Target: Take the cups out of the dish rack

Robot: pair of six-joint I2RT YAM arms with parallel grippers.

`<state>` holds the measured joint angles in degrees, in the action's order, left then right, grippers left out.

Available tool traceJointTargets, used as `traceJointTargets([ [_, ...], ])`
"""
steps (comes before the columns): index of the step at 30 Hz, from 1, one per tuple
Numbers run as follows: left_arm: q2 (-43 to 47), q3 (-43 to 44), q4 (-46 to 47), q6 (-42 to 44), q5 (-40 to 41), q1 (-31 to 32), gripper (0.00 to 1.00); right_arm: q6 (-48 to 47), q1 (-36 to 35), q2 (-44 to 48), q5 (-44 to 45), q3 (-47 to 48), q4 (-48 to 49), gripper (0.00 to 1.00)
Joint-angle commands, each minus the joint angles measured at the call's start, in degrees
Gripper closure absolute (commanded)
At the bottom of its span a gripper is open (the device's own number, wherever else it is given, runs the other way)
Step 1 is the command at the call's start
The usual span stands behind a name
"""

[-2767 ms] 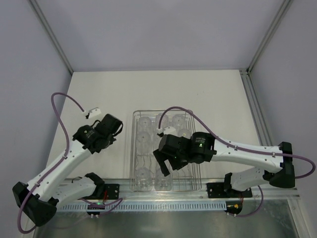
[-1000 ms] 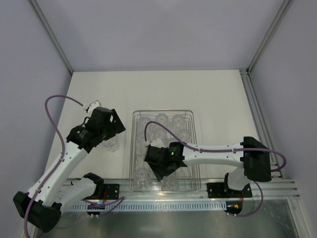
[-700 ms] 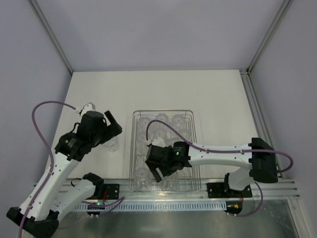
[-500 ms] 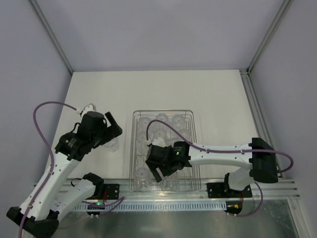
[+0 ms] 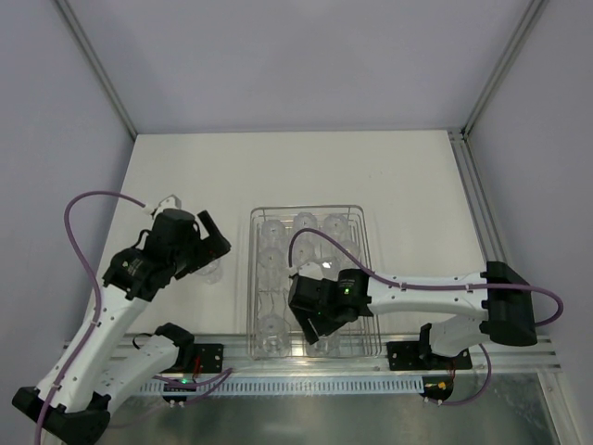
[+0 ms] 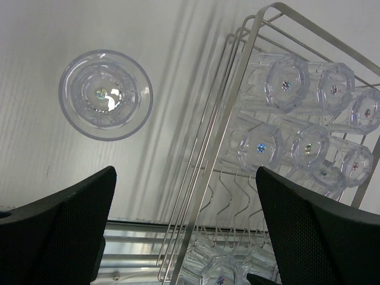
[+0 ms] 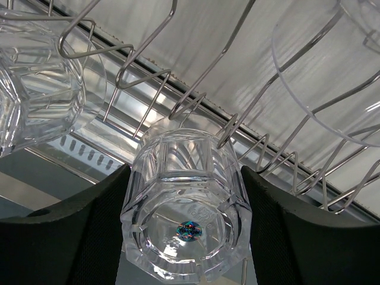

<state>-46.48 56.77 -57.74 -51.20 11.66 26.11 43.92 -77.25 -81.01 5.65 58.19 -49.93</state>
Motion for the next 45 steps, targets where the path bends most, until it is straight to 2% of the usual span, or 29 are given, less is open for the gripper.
traceJointTargets([
  [1,-0.5,1.8,0.3,-0.7,-1.6,-0.4,0.0,0.9,0.1,1.6,1.6,0.5,-5.0,0.92],
  [3,-0.5,2.6,0.3,-0.6,-2.0,-0.4,0.0,1.1,0.1,2.6,2.9,2.2,-6.2,0.96],
  [8,0.5,5.4,1.0,0.4,-5.2,-0.3,0.0,0.9,2.1,6.4,8.6,12.5,-12.5,0.96],
  [12,2.3,5.5,6.2,0.8,-13.6,-0.4,0.0,-1.1,6.8,10.7,11.0,19.1,-17.4,0.96],
  [14,3.0,4.5,11.5,0.0,-21.7,-0.4,0.0,-1.8,9.6,14.6,9.9,20.8,-17.1,0.96],
  [16,4.3,1.3,16.7,-2.9,-27.9,-0.4,0.0,-2.5,15.5,20.1,4.7,19.5,-13.6,0.96],
  [17,4.8,-0.2,19.7,-4.4,-33.8,-0.4,0.0,-2.6,17.6,22.1,2.5,18.2,-11.4,0.96],
  [18,6.6,-4.4,28.2,-9.1,-36.5,-0.4,0.0,-2.0,21.1,24.5,-2.5,15.1,-6.1,0.96],
  [20,8.4,-8.9,38.0,-14.9,-42.9,-0.4,0.0,-0.4,24.2,30.4,-9.0,11.2,0.1,0.96],
  [21,10.1,-11.4,48.7,-20.2,-44.1,-0.3,0.0,0.6,27.0,32.0,-11.8,9.1,6.5,0.96],
  [22,10.6,-14.7,52.9,-23.0,-45.2,-0.3,0.0,3.3,28.0,33.2,-17.4,4.9,9.7,0.96],
  [24,11.0,-17.0,62.1,-26.7,-47.5,-0.3,0.0,6.0,29.3,35.8,-21.6,0.8,19.1,0.96],
  [26,10.5,-18.5,65.5,-31.2,-48.6,-0.3,0.0,10.6,29.6,37.1,-26.2,-4.7,28.0,0.96],
  [28,10.6,-19.5,70.5,-33.7,-49.2,-0.2,0.0,13.1,29.5,37.2,-27.5,-8.3,31.9,0.96],
  [31,10.4,-20.4,74.4,-35.9,-50.3,0.2,0.03,15.0,29.5,36.2,-28.5,-9.3,35.6,0.96],
  [37,10.6,-20.0,72.9,-33.6,-53.7,0.9,0.19,16.9,30.8,34.3,-28.4,-9.9,39.6,0.96],
  [39,11.8,-19.7,68.7,-31.2,-53.4,0.9,0.19,17.3,32.0,34.3,-28.0,-9.9,40.5,0.96],
  [45,11.9,-20.6,66.8,-30.5,-54.8,0.9,0.18,19.6,33.2,32.0,-30.3,-10.9,45.4,0.96],
])
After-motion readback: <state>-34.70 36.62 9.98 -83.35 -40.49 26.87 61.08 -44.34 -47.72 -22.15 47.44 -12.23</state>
